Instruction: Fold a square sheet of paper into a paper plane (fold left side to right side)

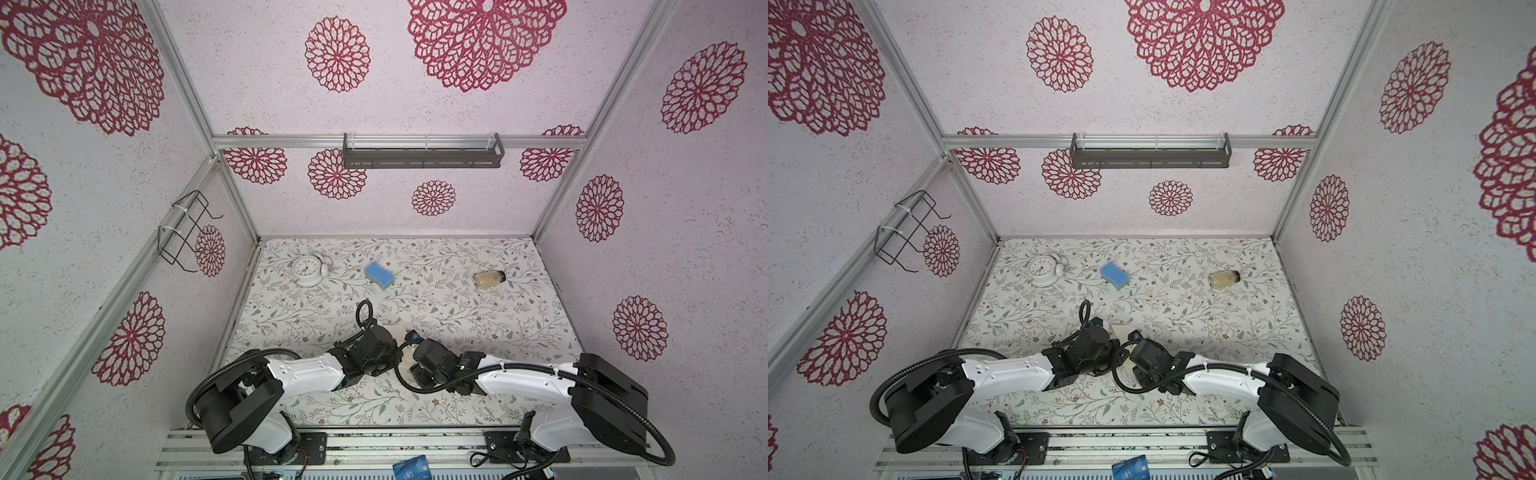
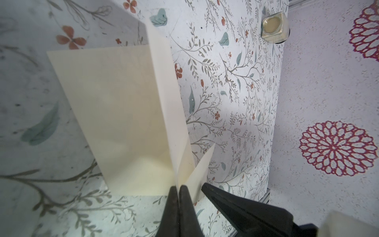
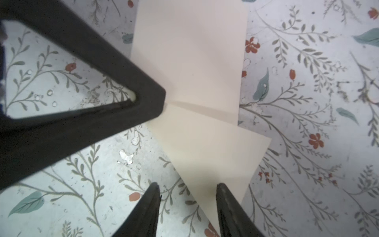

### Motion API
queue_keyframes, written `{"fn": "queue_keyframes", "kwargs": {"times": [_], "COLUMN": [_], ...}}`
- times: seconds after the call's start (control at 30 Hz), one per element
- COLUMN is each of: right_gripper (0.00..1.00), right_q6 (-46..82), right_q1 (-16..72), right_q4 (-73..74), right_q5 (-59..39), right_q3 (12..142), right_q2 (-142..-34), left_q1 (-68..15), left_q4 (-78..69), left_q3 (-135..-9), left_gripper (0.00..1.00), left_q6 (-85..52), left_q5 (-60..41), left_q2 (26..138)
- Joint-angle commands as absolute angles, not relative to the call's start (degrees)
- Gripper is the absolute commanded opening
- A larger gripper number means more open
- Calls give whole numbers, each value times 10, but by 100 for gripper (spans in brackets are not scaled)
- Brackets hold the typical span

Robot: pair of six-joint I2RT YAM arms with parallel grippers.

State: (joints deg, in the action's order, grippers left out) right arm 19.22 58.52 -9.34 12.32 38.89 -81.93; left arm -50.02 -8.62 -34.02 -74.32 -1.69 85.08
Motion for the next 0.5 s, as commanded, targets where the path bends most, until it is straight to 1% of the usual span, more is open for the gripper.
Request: {"fn": "queue_keyframes", "kwargs": {"times": [0.0,0.2,0.47], "right_gripper": [46,41,29], "right_q6": [180,179,178], "right_q1": [590,591,592], "right_q4": [-81,-72,-68], "right_q5": [169,170,172], "right_q3": [403,402,401], "right_q2": [-825,-840,-842], "left_q1": [-494,-491,-489], "left_q4": [-83,-78,-76], "left_q3": [-351,-353,-353], "left_gripper": [0,0,0], "left_q6": [-755,-753,-752], "left_q5": [-24,-26,-28], "left_q2": [838,837,838]}}
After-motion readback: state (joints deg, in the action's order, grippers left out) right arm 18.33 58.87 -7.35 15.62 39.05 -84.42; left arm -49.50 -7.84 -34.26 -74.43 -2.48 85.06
